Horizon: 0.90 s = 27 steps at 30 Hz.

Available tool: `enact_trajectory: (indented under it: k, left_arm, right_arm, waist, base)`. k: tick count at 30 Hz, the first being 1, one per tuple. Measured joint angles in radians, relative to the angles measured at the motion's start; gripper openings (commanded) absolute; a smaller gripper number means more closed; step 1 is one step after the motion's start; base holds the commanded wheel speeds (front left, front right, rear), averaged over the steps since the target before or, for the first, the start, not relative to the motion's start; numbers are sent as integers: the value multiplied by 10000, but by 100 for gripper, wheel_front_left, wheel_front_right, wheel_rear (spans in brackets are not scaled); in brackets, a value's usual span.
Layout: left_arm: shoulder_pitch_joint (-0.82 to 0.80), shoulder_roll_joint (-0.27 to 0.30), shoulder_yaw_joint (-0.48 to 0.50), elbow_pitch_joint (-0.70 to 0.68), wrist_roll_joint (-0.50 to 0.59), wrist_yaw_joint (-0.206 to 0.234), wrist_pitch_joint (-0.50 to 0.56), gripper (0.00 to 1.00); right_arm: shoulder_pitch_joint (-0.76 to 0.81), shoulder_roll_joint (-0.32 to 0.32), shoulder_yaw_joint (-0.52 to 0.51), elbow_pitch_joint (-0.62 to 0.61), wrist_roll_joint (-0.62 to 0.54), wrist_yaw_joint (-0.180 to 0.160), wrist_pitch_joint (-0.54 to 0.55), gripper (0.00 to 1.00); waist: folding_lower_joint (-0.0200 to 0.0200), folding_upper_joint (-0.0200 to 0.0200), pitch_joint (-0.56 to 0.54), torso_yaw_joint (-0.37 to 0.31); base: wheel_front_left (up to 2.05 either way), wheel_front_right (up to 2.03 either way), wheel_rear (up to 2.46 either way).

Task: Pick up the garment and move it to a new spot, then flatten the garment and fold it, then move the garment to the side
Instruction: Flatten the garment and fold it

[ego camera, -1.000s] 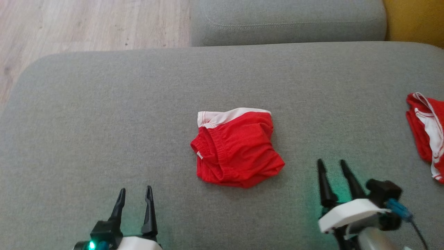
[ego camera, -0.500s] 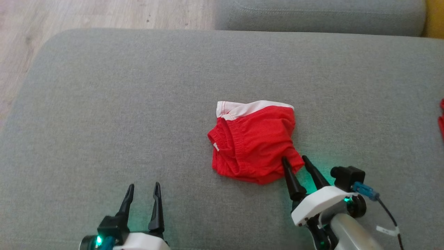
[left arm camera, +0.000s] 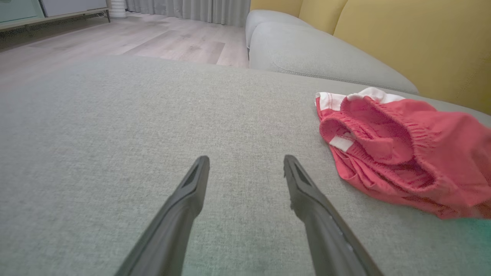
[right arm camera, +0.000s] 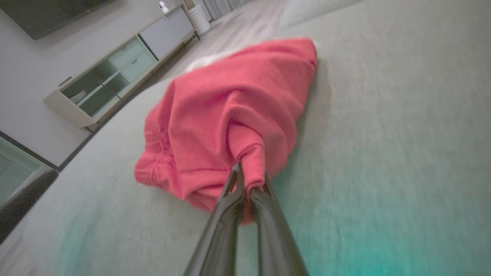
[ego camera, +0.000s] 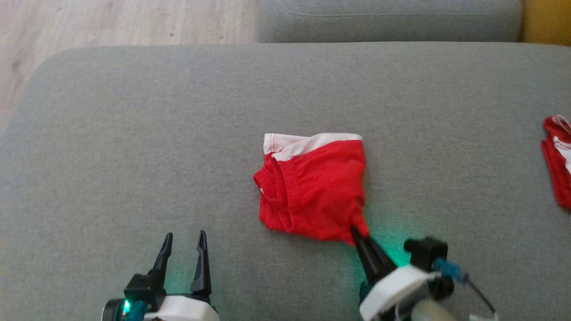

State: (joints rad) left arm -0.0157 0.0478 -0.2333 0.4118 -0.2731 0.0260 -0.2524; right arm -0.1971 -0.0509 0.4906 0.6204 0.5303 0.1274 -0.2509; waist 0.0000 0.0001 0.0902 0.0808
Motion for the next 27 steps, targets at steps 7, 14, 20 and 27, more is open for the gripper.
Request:
enact_trajectory:
  k: [7, 14, 20, 27]
  left_arm:
    - [-3, -2, 2, -8, 0, -13, 0, 100]
    - [-5, 0, 138, -8, 17, 0, 0, 100]
    - [-12, -4, 669, -228, 299, 59, 0, 100]
    - [-12, 0, 1066, -449, 830, 98, 0, 100]
  right_arm:
    - [858, -12, 259, 387, -125, 0, -2, 31]
    - [656, -31, -581, 464, -585, 0, -44, 100]
    - [642, -98, -3394, -1135, -2019, 0, -42, 100]
    - [659, -19, -4851, -2357, -3250, 0, -44, 100]
  waist:
    - [0, 0, -6, -448]
    - [0, 0, -39, -759]
    - [0, 0, -168, -902]
    - [-1, 0, -385, -955]
  base:
    - [0, 0, 0]
    - [0, 0, 0]
    - [0, 0, 0]
    - [0, 0, 0]
